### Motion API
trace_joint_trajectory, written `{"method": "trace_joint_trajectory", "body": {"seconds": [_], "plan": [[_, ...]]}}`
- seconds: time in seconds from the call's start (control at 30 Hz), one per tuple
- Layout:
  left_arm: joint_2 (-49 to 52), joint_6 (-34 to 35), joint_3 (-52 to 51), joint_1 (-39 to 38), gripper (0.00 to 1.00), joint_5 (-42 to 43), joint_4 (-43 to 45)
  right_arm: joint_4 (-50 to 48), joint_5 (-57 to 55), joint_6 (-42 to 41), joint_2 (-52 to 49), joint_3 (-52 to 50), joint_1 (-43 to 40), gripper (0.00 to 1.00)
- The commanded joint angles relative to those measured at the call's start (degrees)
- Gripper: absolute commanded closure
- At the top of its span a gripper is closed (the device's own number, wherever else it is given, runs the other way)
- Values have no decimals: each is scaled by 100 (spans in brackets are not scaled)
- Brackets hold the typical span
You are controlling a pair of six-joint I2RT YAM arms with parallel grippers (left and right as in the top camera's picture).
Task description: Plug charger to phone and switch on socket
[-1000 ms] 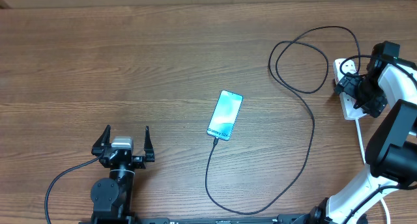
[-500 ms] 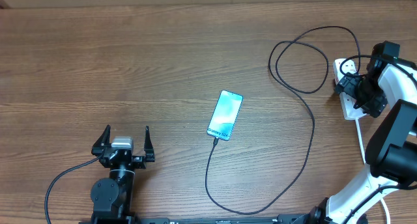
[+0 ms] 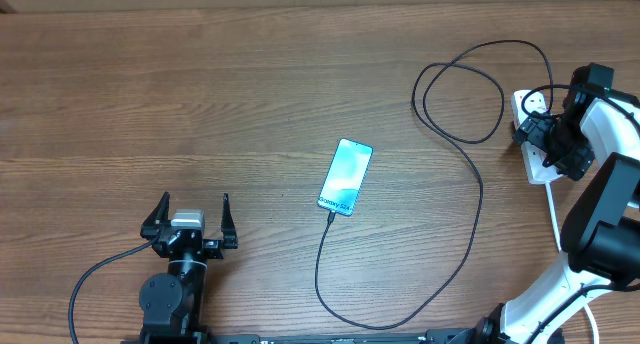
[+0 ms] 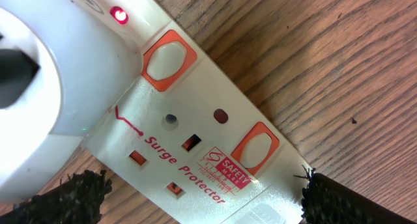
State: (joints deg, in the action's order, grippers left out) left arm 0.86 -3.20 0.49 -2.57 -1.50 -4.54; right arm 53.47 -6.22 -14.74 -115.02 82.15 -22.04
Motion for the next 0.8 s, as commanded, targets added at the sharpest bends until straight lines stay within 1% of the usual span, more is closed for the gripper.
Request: {"method": "trace_joint_trajectory", "body": {"seconds": [0.0, 0.6, 0.77], "plan": [[-66, -90, -17, 39, 0, 2, 9, -31, -13, 20, 103, -24, 33, 0], [-66, -90, -17, 39, 0, 2, 9, -37, -11, 22, 101, -24, 33, 0], [-66, -90, -17, 39, 0, 2, 9, -199, -13, 2, 87, -68, 11, 0]]}}
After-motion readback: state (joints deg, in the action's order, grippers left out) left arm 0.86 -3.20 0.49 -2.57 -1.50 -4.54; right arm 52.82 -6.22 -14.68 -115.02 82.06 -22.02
